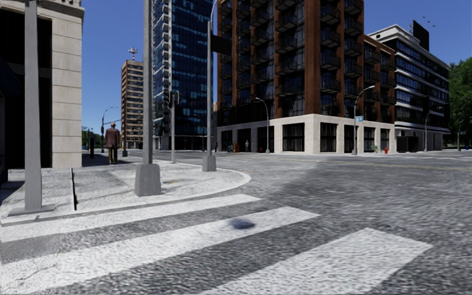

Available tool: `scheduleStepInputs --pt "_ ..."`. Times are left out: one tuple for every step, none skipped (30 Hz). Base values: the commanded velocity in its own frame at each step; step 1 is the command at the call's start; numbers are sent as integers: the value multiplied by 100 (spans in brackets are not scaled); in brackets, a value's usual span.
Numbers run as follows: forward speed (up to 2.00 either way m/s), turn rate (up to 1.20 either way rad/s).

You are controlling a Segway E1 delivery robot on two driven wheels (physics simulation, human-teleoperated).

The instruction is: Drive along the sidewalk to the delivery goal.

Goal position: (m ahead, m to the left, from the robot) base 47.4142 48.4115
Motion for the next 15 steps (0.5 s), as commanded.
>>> scheduleStepInputs --pt "150 0" --pt "150 0" --pt "150 0" --pt "150 0" --pt "150 0" --pt "150 0" --pt "150 1" --pt "150 1" --pt "150 1" --pt "150 1" --pt "150 1" --pt "150 2" --pt "150 4" --pt "150 8" --pt "149 12"
